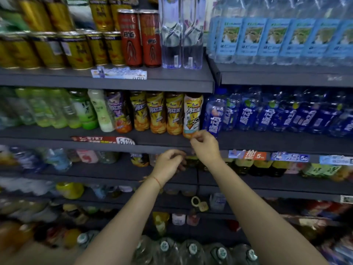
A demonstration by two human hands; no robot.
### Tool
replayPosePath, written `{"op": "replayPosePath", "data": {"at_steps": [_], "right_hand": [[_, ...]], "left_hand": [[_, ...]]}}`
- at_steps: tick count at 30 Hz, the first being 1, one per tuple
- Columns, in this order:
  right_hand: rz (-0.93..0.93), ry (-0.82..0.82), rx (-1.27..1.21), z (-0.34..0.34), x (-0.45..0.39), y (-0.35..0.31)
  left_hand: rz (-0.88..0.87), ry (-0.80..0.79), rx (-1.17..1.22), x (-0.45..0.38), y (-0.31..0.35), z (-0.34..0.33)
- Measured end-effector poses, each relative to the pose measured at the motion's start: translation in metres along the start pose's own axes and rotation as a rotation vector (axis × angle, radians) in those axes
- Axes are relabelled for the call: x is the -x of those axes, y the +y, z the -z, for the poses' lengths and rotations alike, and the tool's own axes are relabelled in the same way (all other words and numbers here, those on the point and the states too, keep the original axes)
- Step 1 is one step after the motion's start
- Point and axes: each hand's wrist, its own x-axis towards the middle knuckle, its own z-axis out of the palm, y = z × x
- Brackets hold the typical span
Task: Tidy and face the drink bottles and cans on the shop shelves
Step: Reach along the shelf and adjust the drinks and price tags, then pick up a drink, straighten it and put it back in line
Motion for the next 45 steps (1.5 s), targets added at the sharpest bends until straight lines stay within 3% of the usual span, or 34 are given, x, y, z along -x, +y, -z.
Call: {"op": "replayPosePath", "data": {"at_steps": [5, 11, 16, 21, 24, 29, 37, 45], "right_hand": [[-0.146, -0.3, -0.064, -0.09, 0.058, 0.019], [-0.183, -0.49, 0.016, -0.176, 0.093, 0.012], [-0.251, -0.544, 0.081, -0.269, 0.072, -0.012], [-0.262, -0.594, 0.127, -0.418, 0.047, -0.059], [-0.177, -0.62, 0.108, -0.504, 0.033, -0.091], [-0.056, -0.512, 0.164, -0.594, -0.006, -0.127], [-0.17, -0.448, 0.329, -0.646, -0.037, -0.133], [0.013, -0.449, 0.22, -0.628, -0.011, -0.121]], "left_hand": [[0.177, 0.085, -0.105, 0.05, -0.072, 0.064], [0.301, 0.199, 0.027, 0.066, -0.135, 0.143], [0.344, 0.249, 0.14, 0.054, -0.177, 0.228], [0.378, 0.333, 0.2, 0.019, -0.231, 0.348], [0.364, 0.355, 0.129, -0.009, -0.256, 0.417], [0.422, 0.371, 0.251, -0.04, -0.278, 0.483], [0.451, 0.374, 0.318, -0.072, -0.3, 0.522], [0.32, 0.306, 0.1, -0.075, -0.305, 0.516]]}}
